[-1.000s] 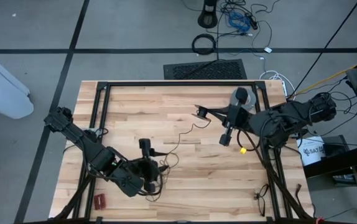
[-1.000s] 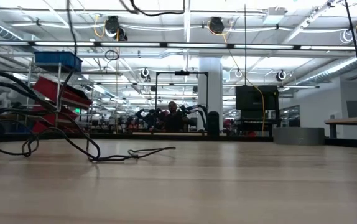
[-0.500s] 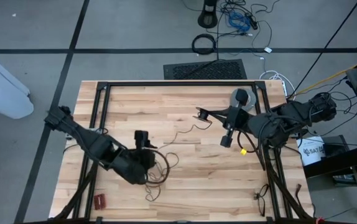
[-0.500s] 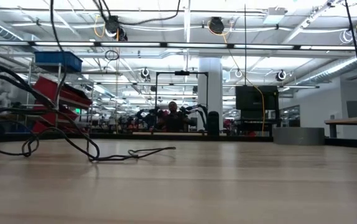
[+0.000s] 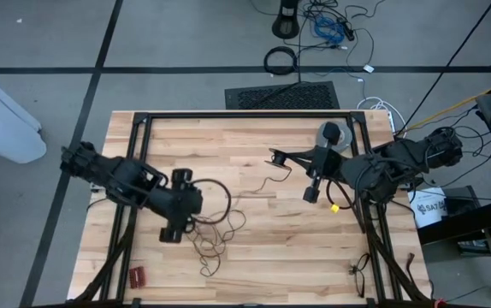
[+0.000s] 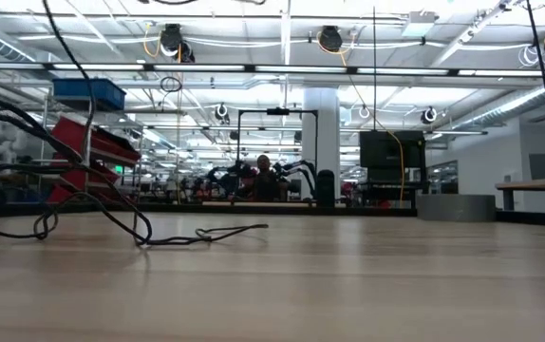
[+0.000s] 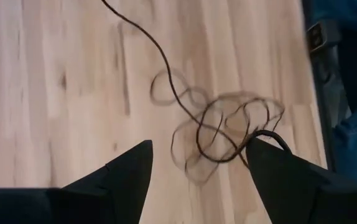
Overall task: Coil cords
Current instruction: Uncoil the black wire from the spool
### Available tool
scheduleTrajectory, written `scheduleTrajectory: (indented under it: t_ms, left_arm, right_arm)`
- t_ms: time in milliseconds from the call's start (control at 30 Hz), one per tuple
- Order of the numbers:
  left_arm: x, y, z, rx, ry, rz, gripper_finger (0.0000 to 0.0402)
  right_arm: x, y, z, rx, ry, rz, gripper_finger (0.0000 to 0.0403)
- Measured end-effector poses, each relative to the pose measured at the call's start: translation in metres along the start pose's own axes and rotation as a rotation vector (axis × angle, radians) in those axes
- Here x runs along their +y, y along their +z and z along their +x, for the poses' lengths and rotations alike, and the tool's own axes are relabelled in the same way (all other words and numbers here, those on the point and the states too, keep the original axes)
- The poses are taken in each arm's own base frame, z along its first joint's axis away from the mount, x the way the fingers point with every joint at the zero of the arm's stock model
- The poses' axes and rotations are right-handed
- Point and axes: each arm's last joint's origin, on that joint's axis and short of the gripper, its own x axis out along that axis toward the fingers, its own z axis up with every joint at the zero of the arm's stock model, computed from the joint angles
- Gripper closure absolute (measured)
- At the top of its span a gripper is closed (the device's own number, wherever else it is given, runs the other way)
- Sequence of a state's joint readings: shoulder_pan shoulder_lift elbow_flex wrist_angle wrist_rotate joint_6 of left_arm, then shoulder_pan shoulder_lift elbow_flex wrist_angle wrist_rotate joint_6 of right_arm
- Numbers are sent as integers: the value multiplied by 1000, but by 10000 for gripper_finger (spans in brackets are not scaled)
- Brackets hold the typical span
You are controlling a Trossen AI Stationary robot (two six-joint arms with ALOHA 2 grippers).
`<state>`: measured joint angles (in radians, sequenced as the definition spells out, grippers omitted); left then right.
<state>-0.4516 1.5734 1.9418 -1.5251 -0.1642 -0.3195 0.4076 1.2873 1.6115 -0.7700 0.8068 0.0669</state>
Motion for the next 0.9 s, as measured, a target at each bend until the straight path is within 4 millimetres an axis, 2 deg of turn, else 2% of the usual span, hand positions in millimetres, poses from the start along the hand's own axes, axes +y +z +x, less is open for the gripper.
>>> scheduleTrajectory:
  t_ms: [200, 400, 500, 600, 733, 900]
  left_arm:
    - [11, -1, -2, 34, 18, -122, 136]
    - [5, 2, -3, 17, -102, -68, 136]
    - [0, 2, -4, -5, -105, -37, 137]
    - [-2, 3, -4, -67, 42, -36, 138]
    - [-6, 16, 2, -287, 309, -41, 138]
    - [-26, 40, 27, -549, 477, 26, 139]
  right_arm:
    - [-1, 0, -1, -3, 2, 4, 403]
    - [-1, 0, -1, -3, 2, 4, 403]
    - [-1, 0, -1, -3, 2, 3, 403]
    - [-1, 0, -1, -3, 2, 3, 403]
    - [-1, 0, -1, -3, 2, 7, 403]
    - [-1, 1, -1, -5, 2, 9, 403]
